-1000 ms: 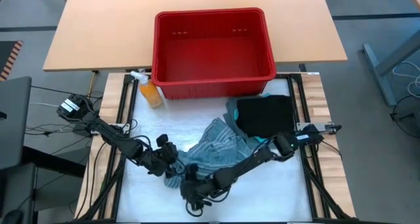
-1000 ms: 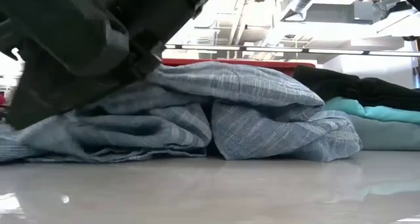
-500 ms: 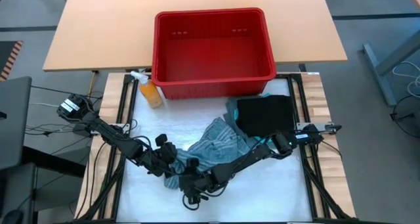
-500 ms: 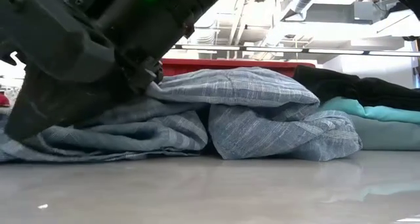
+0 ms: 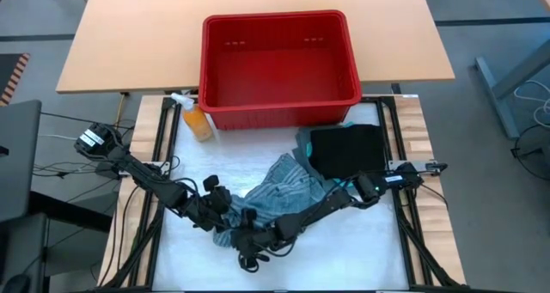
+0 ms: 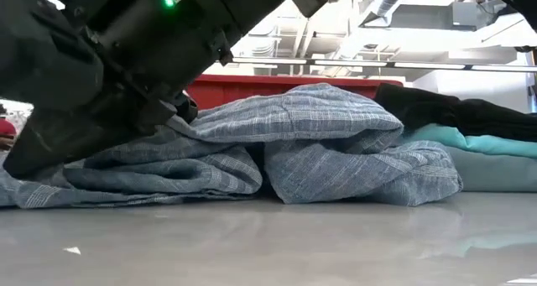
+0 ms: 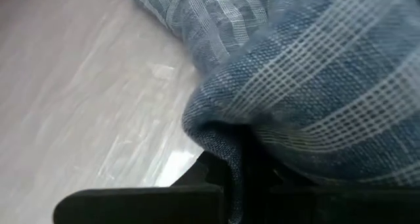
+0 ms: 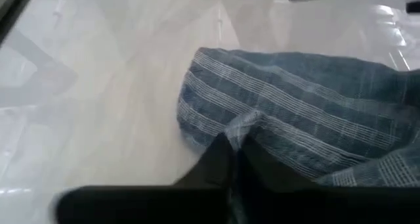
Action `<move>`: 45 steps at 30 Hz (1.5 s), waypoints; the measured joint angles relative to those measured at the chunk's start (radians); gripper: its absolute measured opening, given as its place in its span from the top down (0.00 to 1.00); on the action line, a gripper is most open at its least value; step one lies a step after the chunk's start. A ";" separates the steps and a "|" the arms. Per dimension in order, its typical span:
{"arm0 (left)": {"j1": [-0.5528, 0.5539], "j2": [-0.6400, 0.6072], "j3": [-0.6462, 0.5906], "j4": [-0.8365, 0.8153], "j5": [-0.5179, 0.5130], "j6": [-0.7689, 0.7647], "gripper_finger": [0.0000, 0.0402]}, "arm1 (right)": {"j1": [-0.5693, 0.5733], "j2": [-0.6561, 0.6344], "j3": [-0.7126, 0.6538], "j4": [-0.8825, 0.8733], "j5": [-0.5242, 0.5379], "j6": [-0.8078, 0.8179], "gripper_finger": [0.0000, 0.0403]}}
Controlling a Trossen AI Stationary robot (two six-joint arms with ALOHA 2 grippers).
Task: Fold Laundry from Bin
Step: Fold the blue patterned polo
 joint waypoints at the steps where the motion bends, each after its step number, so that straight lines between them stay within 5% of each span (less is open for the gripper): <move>1: -0.002 0.000 0.000 -0.001 0.000 0.000 1.00 | 0.000 0.001 0.000 0.000 0.000 0.001 0.89; 8: -0.019 -0.013 0.000 -0.032 -0.019 0.026 1.00 | 0.006 -0.065 -0.001 -0.098 -0.052 -0.002 0.95; 18: -0.036 -0.310 0.147 -0.274 -0.132 0.186 1.00 | 0.103 -0.523 0.001 -0.522 0.010 -0.034 0.95; 25: -0.101 -0.553 0.225 -0.288 -0.199 0.315 1.00 | 0.230 -0.793 0.002 -0.760 0.232 0.034 0.95; 31: -0.157 -0.677 0.232 -0.099 -0.210 0.364 1.00 | 0.334 -0.936 0.001 -0.770 0.533 0.071 0.95; 36: -0.164 -0.655 0.233 0.074 -0.096 0.465 1.00 | 0.294 -0.938 0.002 -0.684 0.550 0.046 0.95; 39: -0.164 -0.636 0.233 0.119 -0.105 0.484 1.00 | 0.261 -0.904 0.000 -0.662 0.408 0.047 0.93; 45: -0.164 -0.639 0.264 0.122 -0.170 0.511 1.00 | 0.261 -0.776 0.001 -0.540 -0.314 -0.029 0.93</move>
